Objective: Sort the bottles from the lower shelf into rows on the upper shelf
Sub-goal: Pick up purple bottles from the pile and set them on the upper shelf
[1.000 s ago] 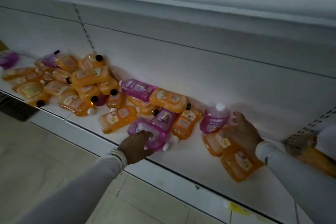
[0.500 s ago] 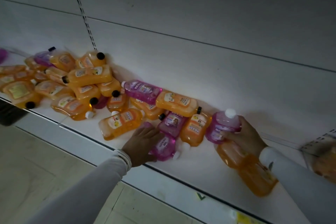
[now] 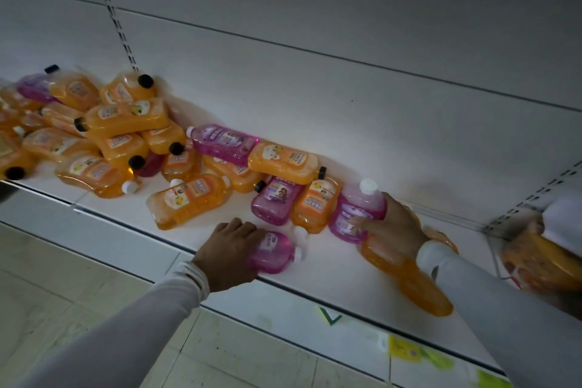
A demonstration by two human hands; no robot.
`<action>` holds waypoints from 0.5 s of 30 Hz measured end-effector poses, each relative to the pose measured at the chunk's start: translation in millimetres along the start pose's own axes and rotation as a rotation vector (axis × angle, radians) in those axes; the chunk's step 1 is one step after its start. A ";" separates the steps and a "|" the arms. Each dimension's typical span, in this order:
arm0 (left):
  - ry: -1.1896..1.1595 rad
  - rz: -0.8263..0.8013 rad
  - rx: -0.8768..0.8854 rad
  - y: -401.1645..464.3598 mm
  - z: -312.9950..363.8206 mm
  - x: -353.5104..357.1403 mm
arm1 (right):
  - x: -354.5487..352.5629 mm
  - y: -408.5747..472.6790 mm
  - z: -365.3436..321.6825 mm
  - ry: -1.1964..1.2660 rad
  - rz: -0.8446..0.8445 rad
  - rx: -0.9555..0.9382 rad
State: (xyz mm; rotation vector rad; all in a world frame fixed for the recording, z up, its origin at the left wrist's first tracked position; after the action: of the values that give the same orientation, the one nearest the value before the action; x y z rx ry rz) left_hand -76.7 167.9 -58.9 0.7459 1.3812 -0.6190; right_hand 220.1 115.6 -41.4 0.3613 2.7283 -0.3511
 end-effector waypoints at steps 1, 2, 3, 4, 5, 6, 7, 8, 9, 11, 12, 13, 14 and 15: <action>-0.044 -0.014 0.020 1.0 4.3 -3.4 | 1.3 -2.0 -0.6 0.002 -0.006 -0.006; -0.118 -0.027 0.032 2.4 9.6 -8.1 | 1.6 -4.0 -1.0 -0.016 -0.012 -0.001; -0.220 -0.026 0.022 4.1 13.8 -12.6 | 1.6 -5.3 -1.3 -0.024 -0.020 0.002; -0.339 -0.014 -0.018 6.0 16.9 -17.1 | 1.6 -6.6 -0.7 -0.029 -0.036 0.008; -0.470 -0.003 -0.084 7.7 19.0 -20.5 | 2.1 -7.7 0.3 -0.035 -0.055 0.002; -0.610 0.015 -0.152 9.5 20.8 -22.1 | 3.1 -9.2 1.2 -0.044 -0.076 -0.001; -0.755 0.032 -0.212 10.7 22.7 -22.1 | 4.3 -11.5 2.0 -0.051 -0.096 0.001; -0.886 0.048 -0.260 11.4 23.7 -19.5 | 5.4 -14.2 2.1 -0.064 -0.110 0.004; -0.987 0.063 -0.300 11.0 23.2 -15.4 | 6.1 -16.7 2.4 -0.086 -0.121 0.003; -1.129 0.071 -0.368 8.0 16.8 -5.1 | 7.9 -21.2 1.3 -0.124 -0.135 0.000; -1.182 0.067 -0.400 5.2 13.0 -1.2 | 9.4 -22.9 1.7 -0.124 -0.140 0.001; -1.222 0.060 -0.427 2.4 9.3 3.5 | 11.3 -24.1 3.0 -0.113 -0.141 -0.003; -1.243 0.056 -0.441 1.0 7.7 6.1 | 13.3 -24.8 4.5 -0.093 -0.132 -0.007; -1.246 0.057 -0.451 1.0 8.2 8.7 | 15.6 -26.1 4.4 -0.073 -0.113 -0.014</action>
State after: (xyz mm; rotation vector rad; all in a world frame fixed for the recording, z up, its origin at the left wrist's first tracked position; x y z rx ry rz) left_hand -69.8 162.6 -67.2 -0.0428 0.2972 -0.5312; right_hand 199.8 93.1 -46.4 0.1868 2.6847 -0.3673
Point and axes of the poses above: each hand's wrist, its own y-axis towards the middle knuckle, its own x-axis out of the palm, z = x × y, the point moved 6 cm from there along y, towards the middle knuckle, and after that the axes turned 1 degree about z, right-handed, at the moved point
